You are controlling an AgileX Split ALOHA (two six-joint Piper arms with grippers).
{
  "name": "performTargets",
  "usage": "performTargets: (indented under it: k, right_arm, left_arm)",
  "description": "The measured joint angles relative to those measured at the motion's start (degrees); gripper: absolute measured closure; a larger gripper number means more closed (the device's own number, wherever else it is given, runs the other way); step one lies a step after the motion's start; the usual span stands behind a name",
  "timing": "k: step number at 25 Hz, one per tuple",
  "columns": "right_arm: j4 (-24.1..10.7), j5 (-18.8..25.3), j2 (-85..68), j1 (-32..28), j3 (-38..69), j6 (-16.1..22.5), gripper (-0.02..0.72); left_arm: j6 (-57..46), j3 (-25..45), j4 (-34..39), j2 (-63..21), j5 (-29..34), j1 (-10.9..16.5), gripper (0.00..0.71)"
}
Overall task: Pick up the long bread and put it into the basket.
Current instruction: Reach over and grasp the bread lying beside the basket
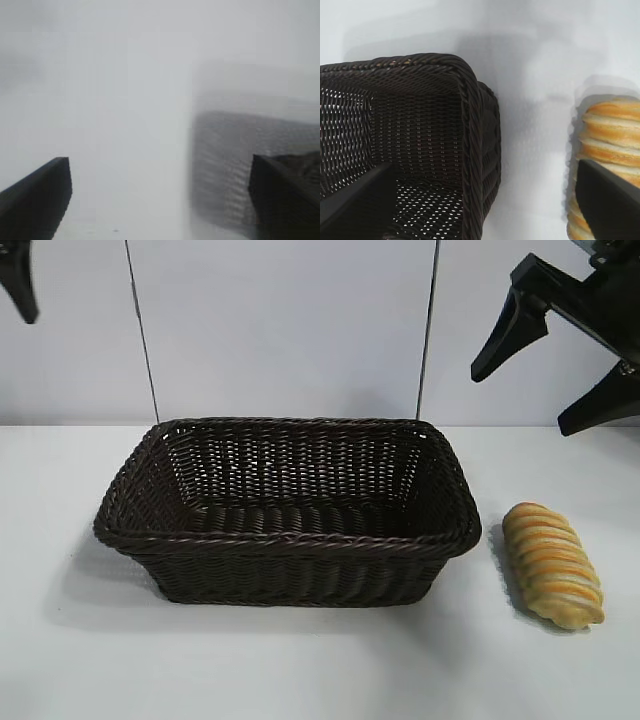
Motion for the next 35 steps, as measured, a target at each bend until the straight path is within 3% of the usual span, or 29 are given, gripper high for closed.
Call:
performTargets:
  k: [5,14,19,25,27,32,35]
  right_arm:
    - [0.00,0.05,0.00,0.00,0.00,0.00,0.008]
    - [0.00,0.00,0.00,0.00,0.00,-1.16,0.008]
    - [0.00,0.00,0.00,0.00,0.00,-1.58,0.008]
    - [-0.07,0.00,0.00,0.00,0.00,-1.70,0.008]
    - [-0.07,0.00,0.00,0.00,0.00,-1.70,0.008]
    - [-0.07,0.00,0.00,0.00,0.00,-2.00,0.008]
    - [-0.07,0.00,0.00,0.00,0.00,-2.38,0.008]
  left_arm:
    - [1.04,-0.05,-0.62,-8.36,0.35,0.87,0.016]
    - [1.56,1.12,-3.77,-30.78,1.47,0.87,0.016]
    - [2.08,6.24,-4.78,-44.84,1.79,0.87,0.016]
    - [3.98,17.33,-4.90,-61.28,-0.05,0.55,0.016]
    - [4.03,22.20,-4.96,-65.64,-0.61,-1.27,0.016]
    - [4.10,35.41,-4.61,-76.16,-2.68,-9.75,0.016]
    - [5.31,43.73,-4.44,-82.78,-3.05,-11.34,0.016]
